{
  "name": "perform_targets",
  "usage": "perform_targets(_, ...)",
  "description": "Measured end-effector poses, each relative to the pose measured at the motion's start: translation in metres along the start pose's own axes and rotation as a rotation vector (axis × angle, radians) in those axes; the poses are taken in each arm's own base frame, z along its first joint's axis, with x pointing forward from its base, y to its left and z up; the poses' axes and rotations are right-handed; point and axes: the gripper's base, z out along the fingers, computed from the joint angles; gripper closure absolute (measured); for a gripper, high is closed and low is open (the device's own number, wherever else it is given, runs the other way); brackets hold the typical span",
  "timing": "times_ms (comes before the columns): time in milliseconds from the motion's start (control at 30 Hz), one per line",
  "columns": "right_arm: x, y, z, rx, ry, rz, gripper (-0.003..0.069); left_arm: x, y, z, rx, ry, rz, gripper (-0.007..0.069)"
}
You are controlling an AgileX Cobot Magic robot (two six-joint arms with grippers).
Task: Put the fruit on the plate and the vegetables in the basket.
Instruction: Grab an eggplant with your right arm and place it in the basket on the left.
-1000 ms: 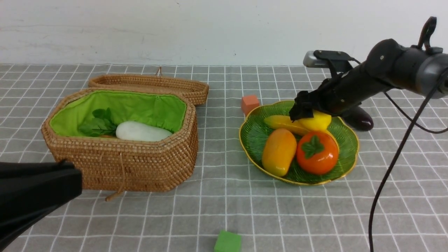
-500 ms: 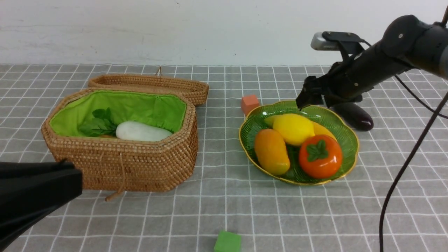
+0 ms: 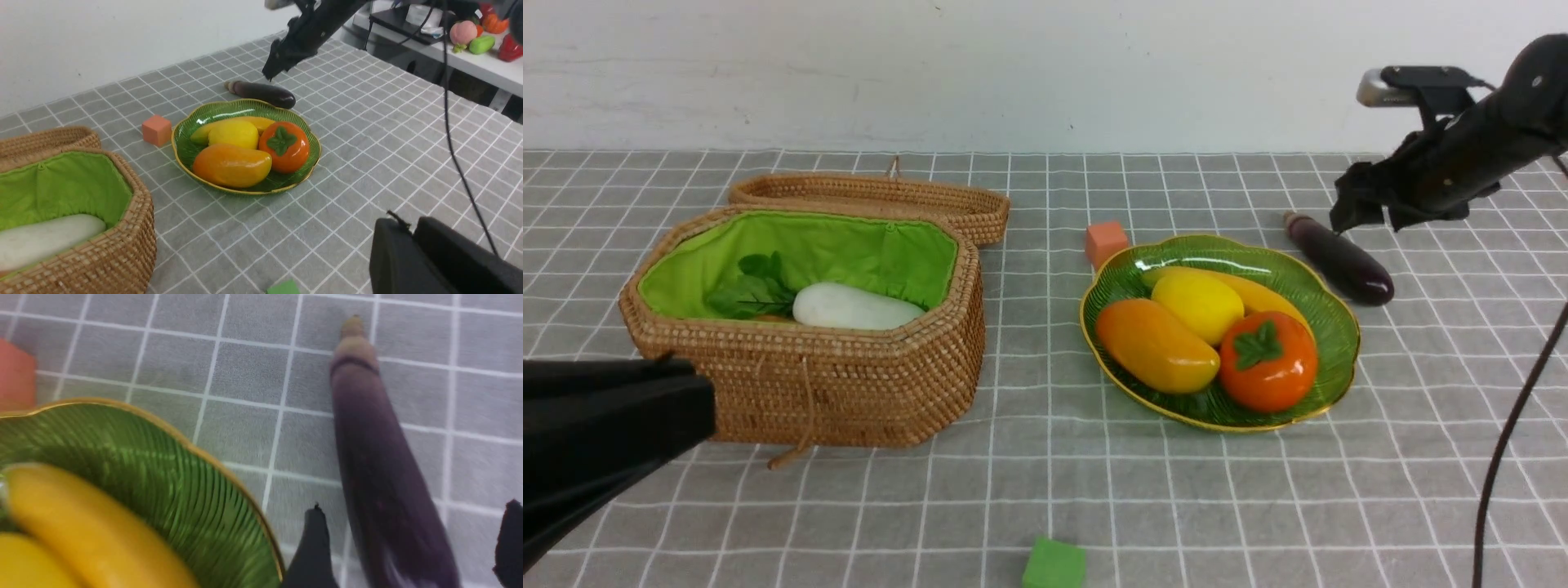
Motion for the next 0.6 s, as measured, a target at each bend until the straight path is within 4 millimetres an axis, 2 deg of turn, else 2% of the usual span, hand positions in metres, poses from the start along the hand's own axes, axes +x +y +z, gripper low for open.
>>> perform_targets(67, 0.002, -0.004, 0.021, 0.000, -0.010, 0.002, 0.0110, -0.002, 0.000, 0.000, 0.002, -0.021, -0.024, 0.0556)
perform_targets(100, 0.000, -0.004, 0.021, 0.001, -0.014, 0.001, 0.0110, -0.002, 0.000, 0.000, 0.002, -0.023, -0.029, 0.0555)
perform_targets(167, 0.004, -0.009, 0.041, 0.005, -0.014, 0.004, 0.0110, -0.003, 0.000, 0.000, 0.003, -0.032, -0.053, 0.0553)
perform_targets(333, 0.016, -0.015, 0.067, 0.020, 0.013, -0.010, 0.0111, -0.003, 0.000, 0.000, 0.003, -0.032, -0.065, 0.0549)
perform_targets(533, 0.016, -0.018, 0.069, 0.040, 0.008, -0.031, 0.0167, -0.003, 0.000, 0.000, -0.004, -0.029, -0.053, 0.0547)
perform_targets(600, 0.017, -0.018, 0.069, 0.049, 0.018, -0.045, 0.0259, -0.002, 0.001, 0.000, -0.014, -0.019, -0.043, 0.0547)
